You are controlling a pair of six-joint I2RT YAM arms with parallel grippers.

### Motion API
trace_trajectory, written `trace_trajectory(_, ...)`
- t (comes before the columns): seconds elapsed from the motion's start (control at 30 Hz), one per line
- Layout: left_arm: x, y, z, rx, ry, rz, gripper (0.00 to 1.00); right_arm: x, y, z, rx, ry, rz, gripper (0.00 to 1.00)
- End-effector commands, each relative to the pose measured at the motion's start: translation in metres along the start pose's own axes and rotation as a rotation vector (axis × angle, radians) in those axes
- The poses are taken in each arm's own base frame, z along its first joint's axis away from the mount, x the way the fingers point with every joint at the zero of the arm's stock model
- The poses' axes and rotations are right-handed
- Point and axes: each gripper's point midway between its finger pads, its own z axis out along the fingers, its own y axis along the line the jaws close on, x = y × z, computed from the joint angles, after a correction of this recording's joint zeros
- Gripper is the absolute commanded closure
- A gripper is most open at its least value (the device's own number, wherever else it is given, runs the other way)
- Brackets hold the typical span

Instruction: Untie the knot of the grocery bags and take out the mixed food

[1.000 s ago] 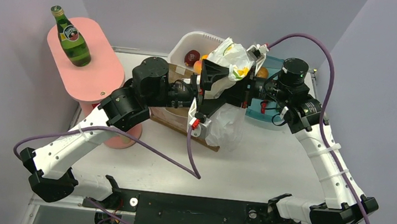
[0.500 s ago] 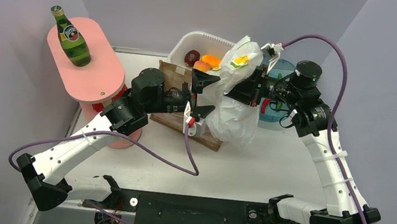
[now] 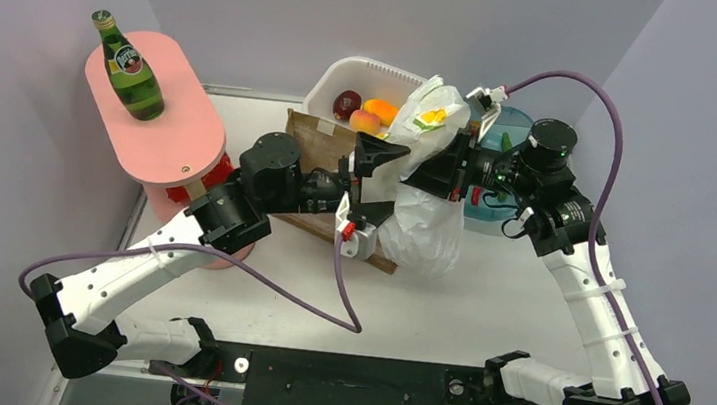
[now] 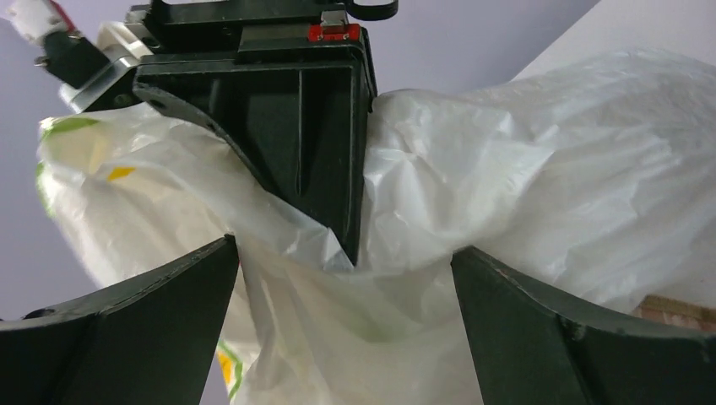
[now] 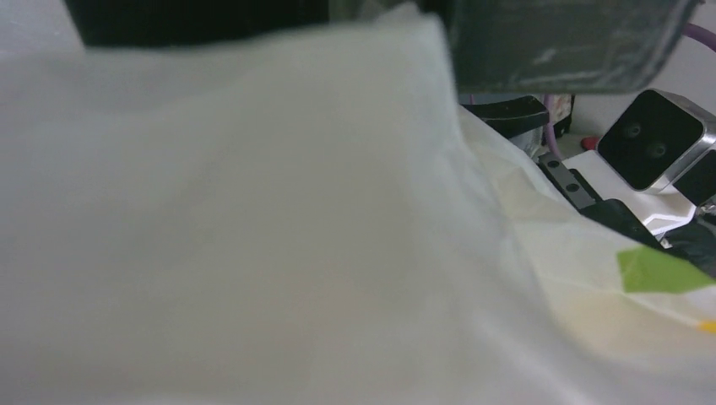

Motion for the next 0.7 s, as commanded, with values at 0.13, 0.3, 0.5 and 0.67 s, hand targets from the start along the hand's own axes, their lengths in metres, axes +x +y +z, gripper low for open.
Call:
trace_trajectory(0.13, 0.020, 0.027, 0.027, -0.109, 0.024, -0.011, 0.03, 0.016, 0.056, 0.003, -0.212, 0.077, -0.117, 1.00)
trace_trajectory(0.3, 0.032, 0.021, 0.032, -0.085, 0.060, -0.050, 0.30, 0.024, 0.066, 0.001, -0.259, 0.110, -0.115, 1.00)
trace_trajectory(0.5, 0.036, 0.024, 0.004, -0.111, 0.094, -0.150, 1.00, 0.002, 0.042, -0.014, -0.164, 0.046, -0.102, 0.69)
trace_trajectory(0.67, 0.042, 0.043, -0.034, -0.172, 0.122, -0.348, 1.00, -0.037, 0.008, -0.037, -0.005, -0.070, -0.126, 0.51)
